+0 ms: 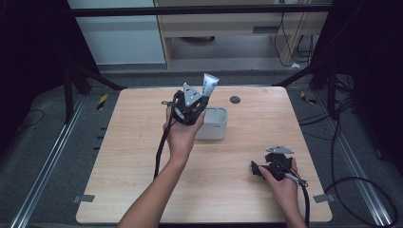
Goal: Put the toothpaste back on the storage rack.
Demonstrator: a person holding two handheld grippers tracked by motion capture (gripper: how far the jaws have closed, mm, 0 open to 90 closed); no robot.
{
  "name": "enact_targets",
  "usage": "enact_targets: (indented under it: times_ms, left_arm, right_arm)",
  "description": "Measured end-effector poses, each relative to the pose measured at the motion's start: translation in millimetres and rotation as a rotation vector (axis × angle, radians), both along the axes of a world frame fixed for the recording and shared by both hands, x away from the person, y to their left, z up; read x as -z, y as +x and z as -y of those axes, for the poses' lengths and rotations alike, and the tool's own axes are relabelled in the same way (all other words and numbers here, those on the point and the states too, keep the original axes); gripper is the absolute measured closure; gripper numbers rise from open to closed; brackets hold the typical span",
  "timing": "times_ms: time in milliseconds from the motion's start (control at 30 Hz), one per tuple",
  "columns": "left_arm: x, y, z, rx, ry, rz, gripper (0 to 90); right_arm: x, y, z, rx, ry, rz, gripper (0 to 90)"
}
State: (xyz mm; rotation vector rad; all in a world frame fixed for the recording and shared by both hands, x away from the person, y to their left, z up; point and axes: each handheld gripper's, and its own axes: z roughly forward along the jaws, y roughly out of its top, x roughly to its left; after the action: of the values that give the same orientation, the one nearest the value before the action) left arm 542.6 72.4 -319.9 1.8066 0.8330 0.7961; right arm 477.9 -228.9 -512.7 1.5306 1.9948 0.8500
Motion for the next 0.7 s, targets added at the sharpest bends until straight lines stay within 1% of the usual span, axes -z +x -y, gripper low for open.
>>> enact_targets:
  times_ms: [100,167,367,500,600,700]
  left_arm:
    - [-2.3,2.2,-0.2,-0.006,-0.025,-0.001,77.7]
    - [-4.0,3.4,0.9,-0.011,-0.032,0.004,77.6]
    - [-4.6,11.9,5.1,-0.020,-0.031,0.015,77.6]
    - [0.3,20.7,6.5,-0.023,-0.032,0.008,77.6]
    - [4.3,25.6,7.6,-0.020,-0.036,0.015,77.6]
    - [7.4,29.3,9.2,-0.012,-0.028,0.024,77.7]
  right_arm:
    - [0.0,0.0,0.0,0.000,0.000,0.000,0.4]
    - [0.0,0.0,-0.1,0.000,0.002,0.000,0.4]
    - [0.0,0.0,-0.1,0.001,0.003,0.000,0.4]
    - [-0.1,0.0,-0.1,0.001,0.002,0.000,0.4]
    - [0.0,0.0,-0.1,0.001,0.002,0.001,0.4]
    - [0.1,0.1,0.0,0.000,-0.001,0.003,0.3]
